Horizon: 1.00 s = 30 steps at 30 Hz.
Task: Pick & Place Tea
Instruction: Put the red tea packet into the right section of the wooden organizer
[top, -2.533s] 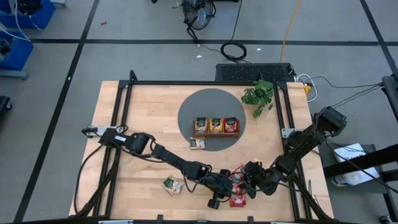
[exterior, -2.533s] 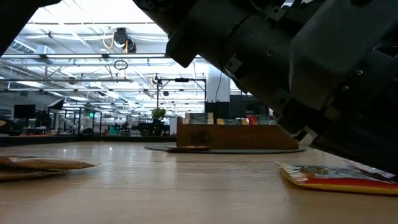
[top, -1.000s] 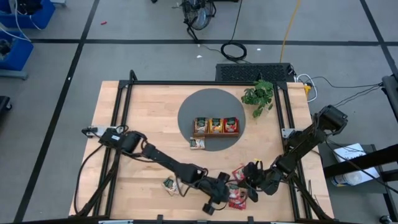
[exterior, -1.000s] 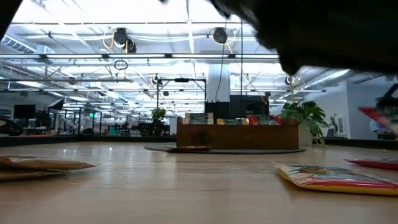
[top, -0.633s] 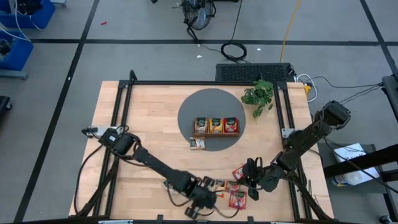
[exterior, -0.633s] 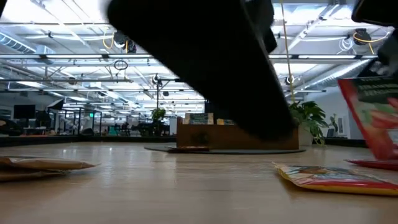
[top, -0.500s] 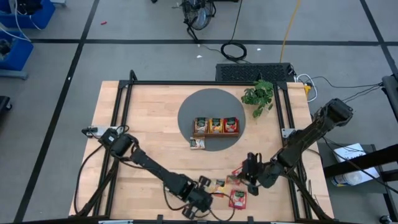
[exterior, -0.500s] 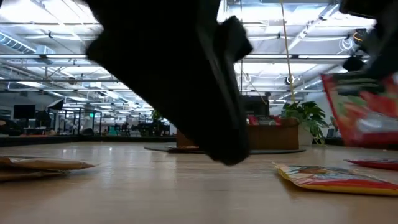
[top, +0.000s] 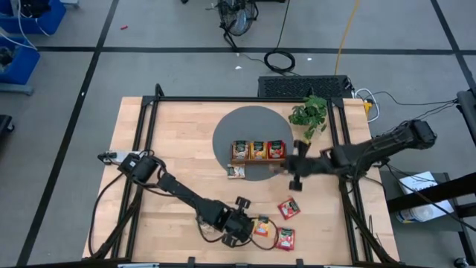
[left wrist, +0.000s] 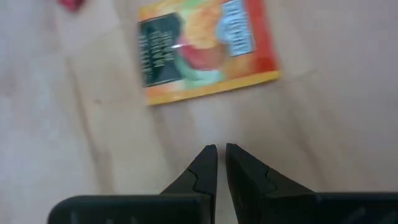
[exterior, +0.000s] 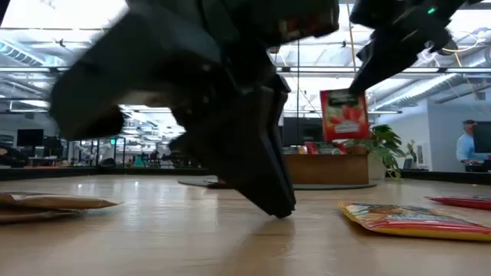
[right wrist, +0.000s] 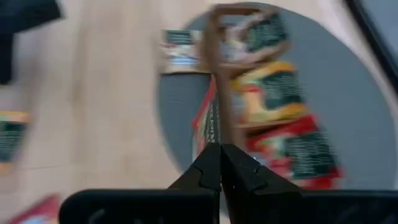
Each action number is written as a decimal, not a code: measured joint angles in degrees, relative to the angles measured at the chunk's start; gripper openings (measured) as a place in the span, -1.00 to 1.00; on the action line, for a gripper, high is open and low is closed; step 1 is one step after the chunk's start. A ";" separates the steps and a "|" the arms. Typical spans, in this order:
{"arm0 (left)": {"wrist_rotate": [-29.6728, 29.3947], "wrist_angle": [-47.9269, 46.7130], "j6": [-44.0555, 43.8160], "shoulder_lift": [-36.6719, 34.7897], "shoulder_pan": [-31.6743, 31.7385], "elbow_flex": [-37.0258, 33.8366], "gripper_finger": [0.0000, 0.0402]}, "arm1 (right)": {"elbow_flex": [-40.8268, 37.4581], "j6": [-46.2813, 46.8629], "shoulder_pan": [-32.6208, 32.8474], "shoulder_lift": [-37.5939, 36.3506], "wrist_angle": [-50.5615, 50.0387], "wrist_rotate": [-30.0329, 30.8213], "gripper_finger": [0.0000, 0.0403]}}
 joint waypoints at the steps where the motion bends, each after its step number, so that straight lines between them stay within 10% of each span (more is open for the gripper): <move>1: -0.06 0.00 0.00 -0.02 0.34 -0.18 -0.79 | 0.00 -1.57 -1.92 -0.06 0.04 -0.99 -1.00; 30: 4.67 5.05 2.78 0.22 4.71 -0.39 -0.79 | -0.02 -15.64 -15.94 10.73 3.25 -2.07 -1.00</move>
